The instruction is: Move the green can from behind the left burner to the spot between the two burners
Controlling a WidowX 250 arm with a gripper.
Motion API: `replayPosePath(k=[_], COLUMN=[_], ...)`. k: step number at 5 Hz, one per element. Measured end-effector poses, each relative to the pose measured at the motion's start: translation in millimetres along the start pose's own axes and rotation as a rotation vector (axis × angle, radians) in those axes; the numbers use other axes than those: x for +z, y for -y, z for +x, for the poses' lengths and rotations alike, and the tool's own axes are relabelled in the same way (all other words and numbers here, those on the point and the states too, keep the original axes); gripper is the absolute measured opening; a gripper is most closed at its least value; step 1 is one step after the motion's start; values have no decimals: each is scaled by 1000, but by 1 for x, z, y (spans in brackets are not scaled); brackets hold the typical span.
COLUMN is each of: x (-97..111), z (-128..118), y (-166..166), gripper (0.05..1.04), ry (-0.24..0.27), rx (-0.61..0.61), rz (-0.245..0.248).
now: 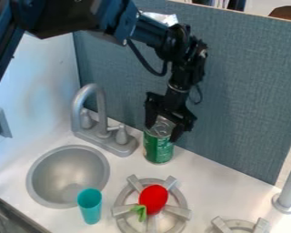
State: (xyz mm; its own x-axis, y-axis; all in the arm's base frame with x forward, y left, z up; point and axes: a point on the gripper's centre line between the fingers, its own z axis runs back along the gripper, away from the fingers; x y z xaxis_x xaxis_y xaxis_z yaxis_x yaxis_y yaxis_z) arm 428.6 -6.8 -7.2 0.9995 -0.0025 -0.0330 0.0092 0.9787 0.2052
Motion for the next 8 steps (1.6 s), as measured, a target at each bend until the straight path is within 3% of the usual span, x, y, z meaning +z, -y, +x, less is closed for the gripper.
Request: replayPosePath(k=[3, 5, 6, 7, 8], x=[2, -21, -23, -25, -24], z=[15, 20, 22, 19, 18], y=[-10, -24, -23, -20, -18], gripper=[1001, 1001, 1001, 1001, 1001], ry=[8, -24, -19, -16, -17], rx=[-21, -8, -24, -23, -23], rz=[23, 82, 74, 15, -8])
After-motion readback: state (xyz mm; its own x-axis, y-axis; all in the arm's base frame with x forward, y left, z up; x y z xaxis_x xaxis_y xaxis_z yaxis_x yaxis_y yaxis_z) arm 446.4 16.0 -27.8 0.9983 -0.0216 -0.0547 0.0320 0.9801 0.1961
